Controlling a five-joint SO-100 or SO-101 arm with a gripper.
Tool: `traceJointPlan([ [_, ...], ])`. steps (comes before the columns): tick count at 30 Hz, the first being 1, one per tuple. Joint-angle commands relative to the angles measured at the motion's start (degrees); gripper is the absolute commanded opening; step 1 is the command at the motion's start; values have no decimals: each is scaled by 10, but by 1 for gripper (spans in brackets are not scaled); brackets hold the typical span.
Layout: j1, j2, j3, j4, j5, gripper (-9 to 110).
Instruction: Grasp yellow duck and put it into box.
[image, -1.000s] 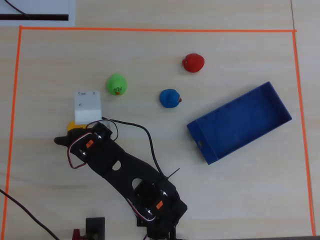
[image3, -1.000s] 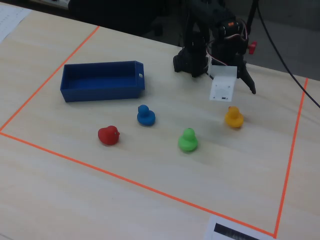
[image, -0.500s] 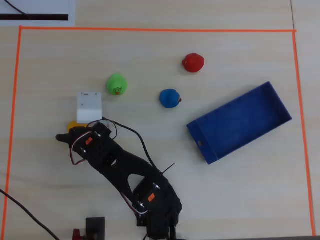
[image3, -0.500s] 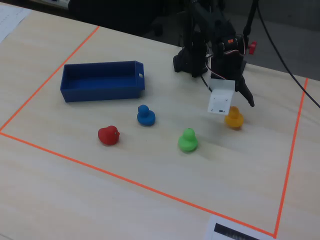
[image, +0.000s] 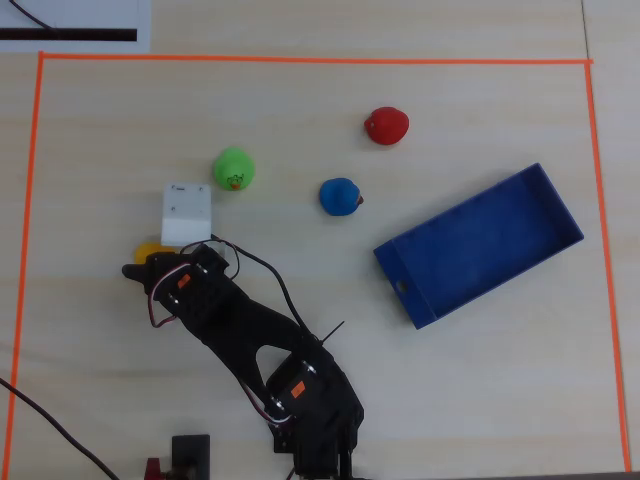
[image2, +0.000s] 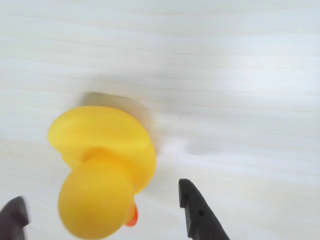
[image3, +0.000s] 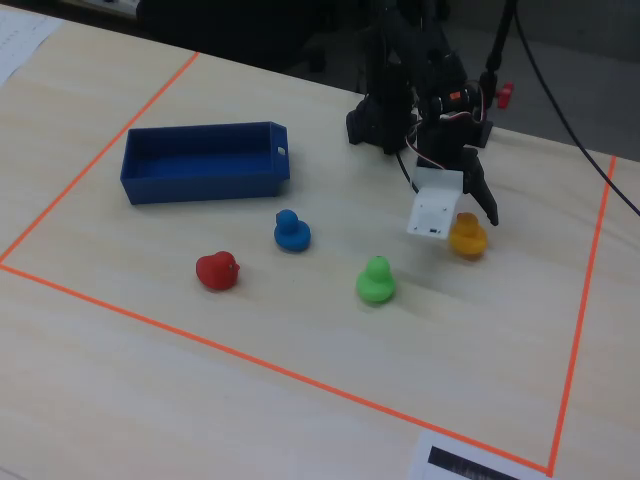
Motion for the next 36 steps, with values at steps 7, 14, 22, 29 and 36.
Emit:
traceJointPlan([
  [7,-6,11,6,-21,19,16],
  [14,-21,23,14,-20,37,0],
  [22,-9,53,10,12,34,0],
  [29,160,185,-182,250,-54,0],
  [36,512,254,-369,336,-247,0],
])
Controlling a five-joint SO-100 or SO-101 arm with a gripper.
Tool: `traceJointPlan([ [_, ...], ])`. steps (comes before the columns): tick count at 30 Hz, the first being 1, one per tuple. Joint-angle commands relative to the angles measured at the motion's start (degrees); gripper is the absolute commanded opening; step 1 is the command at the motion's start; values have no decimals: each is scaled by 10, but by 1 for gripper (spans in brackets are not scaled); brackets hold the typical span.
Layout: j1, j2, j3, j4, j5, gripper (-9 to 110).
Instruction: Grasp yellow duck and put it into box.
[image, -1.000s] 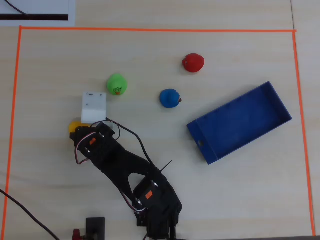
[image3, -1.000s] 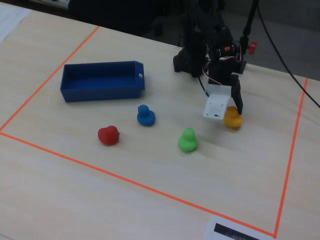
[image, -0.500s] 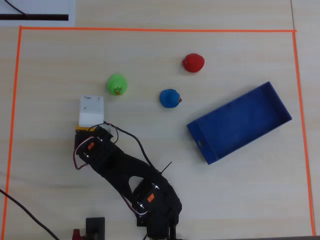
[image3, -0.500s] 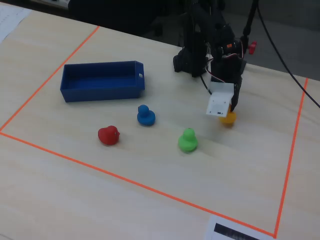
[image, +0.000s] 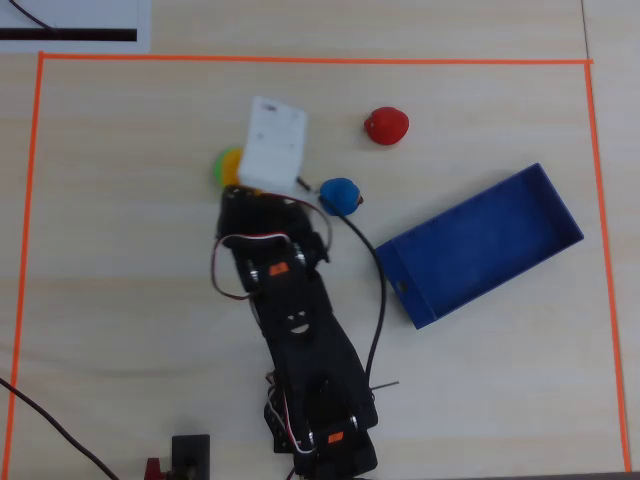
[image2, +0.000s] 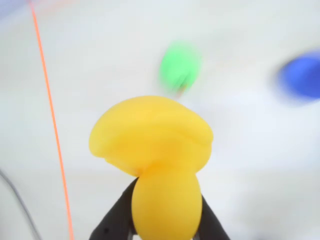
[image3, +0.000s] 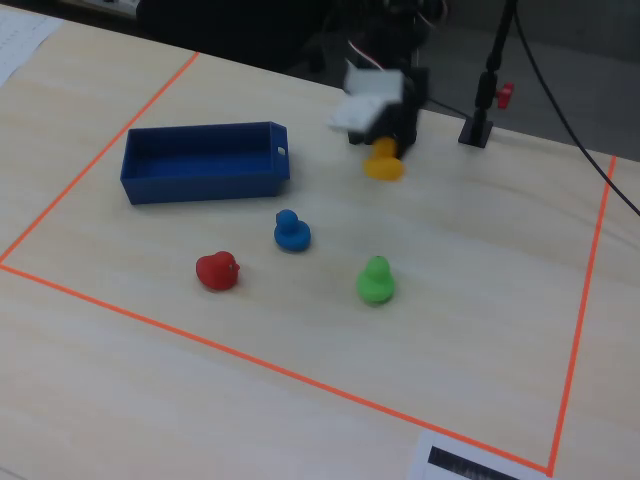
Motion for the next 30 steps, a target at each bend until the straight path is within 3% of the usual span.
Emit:
traceJointPlan([
  [1,263,42,-37,-39,-117,0],
  [6,474,94,103,-193,-221,0],
  [12,601,54,229,-370,-273,0],
  [30,666,-113,361,-557,-396,0],
])
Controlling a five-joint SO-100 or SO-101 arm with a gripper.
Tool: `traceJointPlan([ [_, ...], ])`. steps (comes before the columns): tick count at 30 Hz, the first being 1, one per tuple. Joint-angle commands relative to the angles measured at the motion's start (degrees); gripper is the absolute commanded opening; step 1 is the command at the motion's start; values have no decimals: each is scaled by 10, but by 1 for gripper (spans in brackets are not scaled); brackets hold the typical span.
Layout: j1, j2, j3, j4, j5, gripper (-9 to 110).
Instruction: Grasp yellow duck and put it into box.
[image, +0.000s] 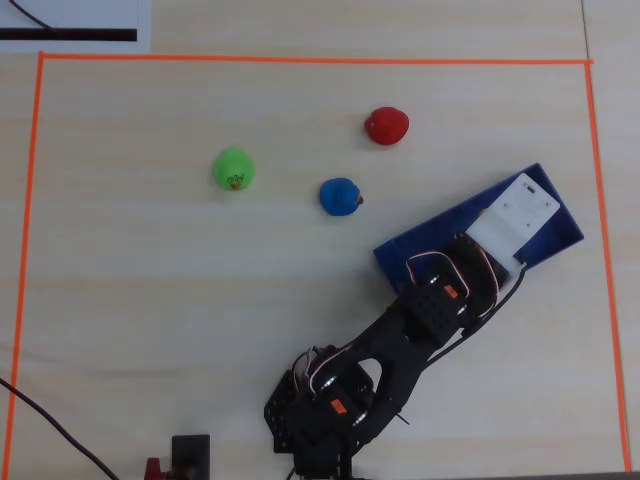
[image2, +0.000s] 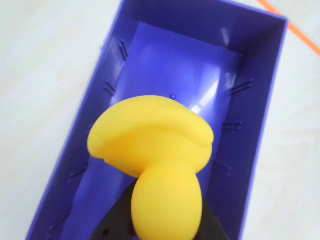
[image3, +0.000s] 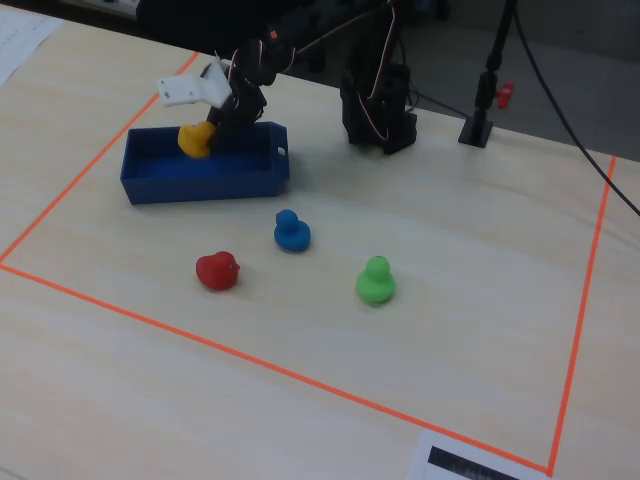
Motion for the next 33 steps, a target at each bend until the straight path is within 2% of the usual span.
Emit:
traceJointPlan([
  [1,8,-10,-5,-40,-3,5],
  [3,11,-17,-5,-47,-10,20],
  [4,11,-18,-6,-52,-5,24],
  [9,-5,-11,-25,-47,41,28],
  [12,-35,13,-63,-11,107,27],
  [14,-71,53,-116,68,166,22],
  [20,-280,243,-188,304,320,4],
  [22,-360,322,-150,356,330,0],
  [26,-479,469,-4,408,329,0],
  [33,-528,627,252,412,323,0],
])
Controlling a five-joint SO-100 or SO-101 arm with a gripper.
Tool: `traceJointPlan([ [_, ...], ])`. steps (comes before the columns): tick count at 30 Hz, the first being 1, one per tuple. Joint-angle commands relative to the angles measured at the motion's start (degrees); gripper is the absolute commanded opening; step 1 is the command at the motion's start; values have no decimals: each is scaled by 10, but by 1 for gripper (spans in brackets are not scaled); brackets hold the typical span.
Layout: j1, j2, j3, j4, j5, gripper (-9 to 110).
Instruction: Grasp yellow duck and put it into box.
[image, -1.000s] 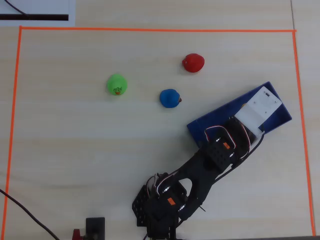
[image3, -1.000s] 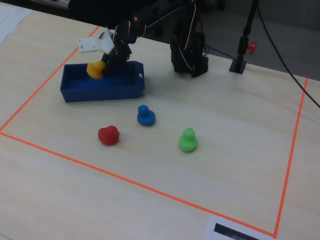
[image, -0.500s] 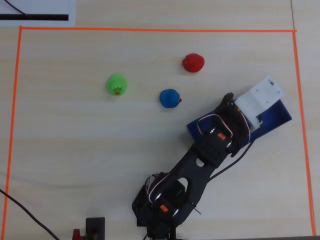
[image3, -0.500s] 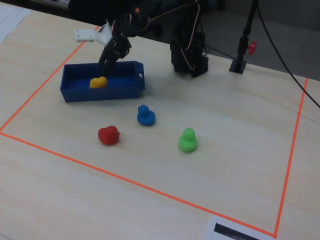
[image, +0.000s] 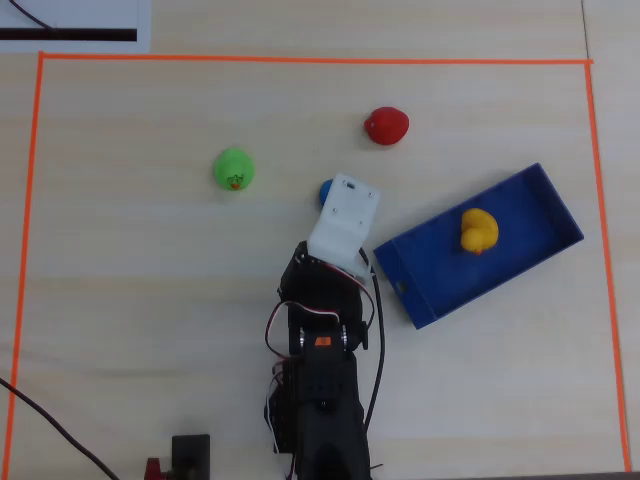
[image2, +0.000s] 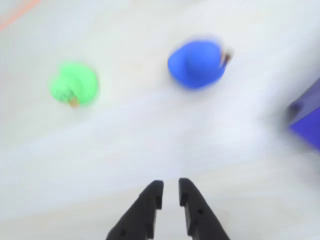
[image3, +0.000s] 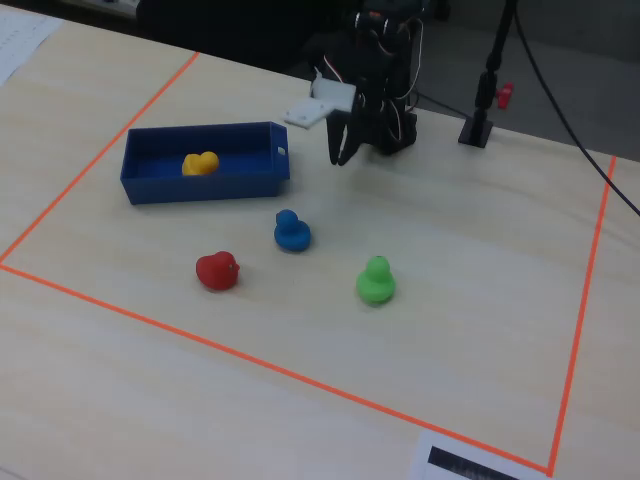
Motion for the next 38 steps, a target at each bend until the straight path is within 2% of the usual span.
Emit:
traceJointPlan([
  [1,-12,91,87,1,-4,0],
  [8,-8,186,236,19,-16,0],
  [20,-20,186,236,93,-45,0],
  [38,-18,186,236,93,-46,0],
])
